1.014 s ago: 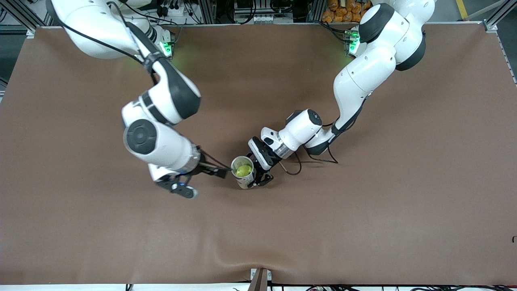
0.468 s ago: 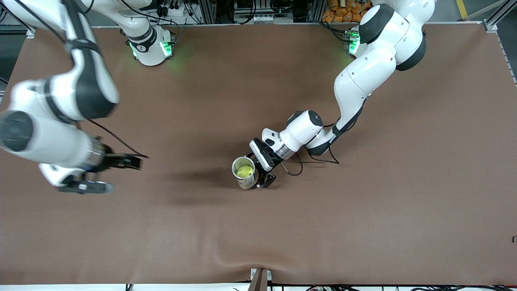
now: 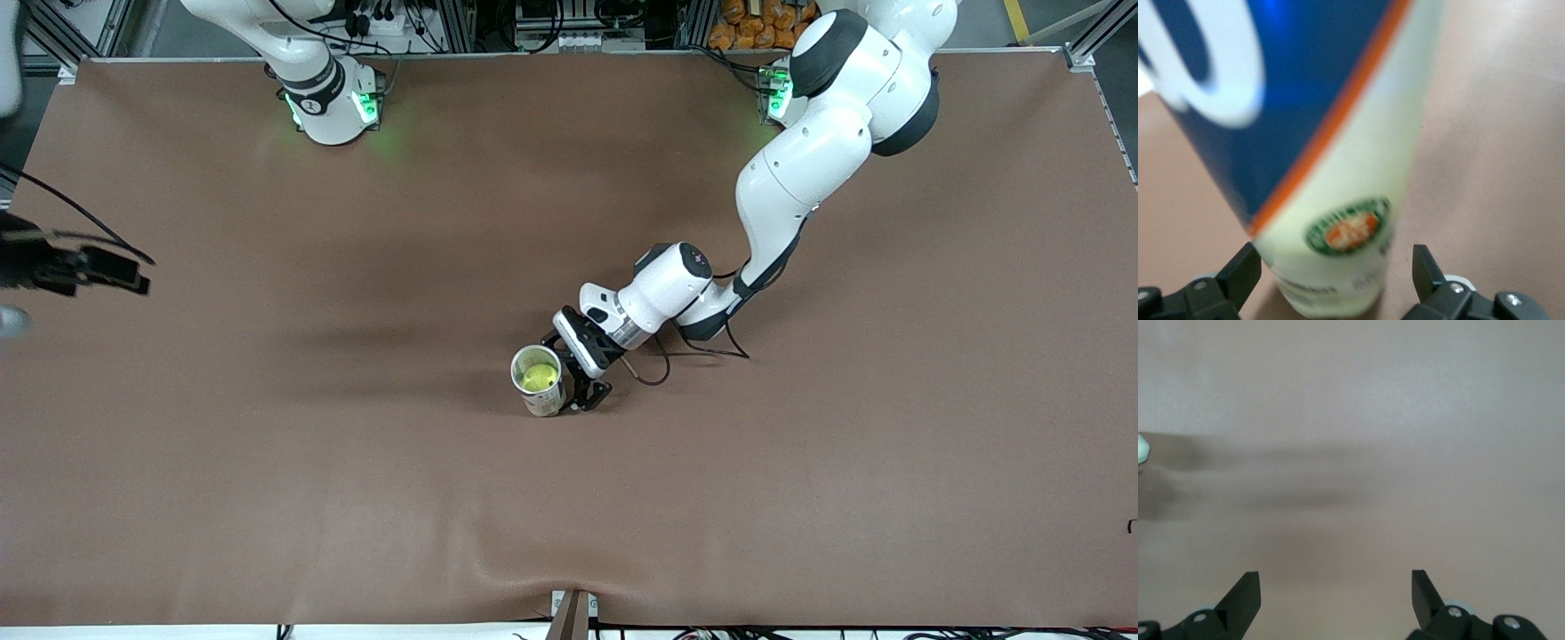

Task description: Insert tennis ball vertically with right arm

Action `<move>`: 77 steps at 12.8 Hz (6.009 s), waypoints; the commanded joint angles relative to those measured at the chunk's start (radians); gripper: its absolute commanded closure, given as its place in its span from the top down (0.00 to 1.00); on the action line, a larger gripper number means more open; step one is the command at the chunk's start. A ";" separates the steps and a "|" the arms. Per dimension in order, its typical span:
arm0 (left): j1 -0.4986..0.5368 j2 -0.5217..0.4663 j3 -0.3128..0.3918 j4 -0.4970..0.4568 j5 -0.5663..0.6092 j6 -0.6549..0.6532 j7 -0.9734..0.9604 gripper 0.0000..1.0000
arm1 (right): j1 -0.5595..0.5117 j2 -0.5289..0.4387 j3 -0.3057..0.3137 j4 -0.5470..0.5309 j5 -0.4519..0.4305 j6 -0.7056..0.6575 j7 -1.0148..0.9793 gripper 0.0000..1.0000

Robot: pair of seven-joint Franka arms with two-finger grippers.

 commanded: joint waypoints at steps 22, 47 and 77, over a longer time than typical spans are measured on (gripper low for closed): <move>0.629 -0.215 -0.166 -0.347 0.014 -0.013 -0.092 1.00 | -0.057 -0.127 0.037 -0.077 -0.057 -0.029 -0.030 1.00; 0.743 -0.570 -0.204 0.245 0.005 -1.569 -0.456 1.00 | -0.055 -0.098 0.042 -0.081 -0.059 0.048 -0.013 1.00; 0.203 -1.215 0.451 -0.047 -0.259 -1.891 -0.535 1.00 | -0.044 -0.091 0.042 -0.080 -0.065 0.035 -0.015 1.00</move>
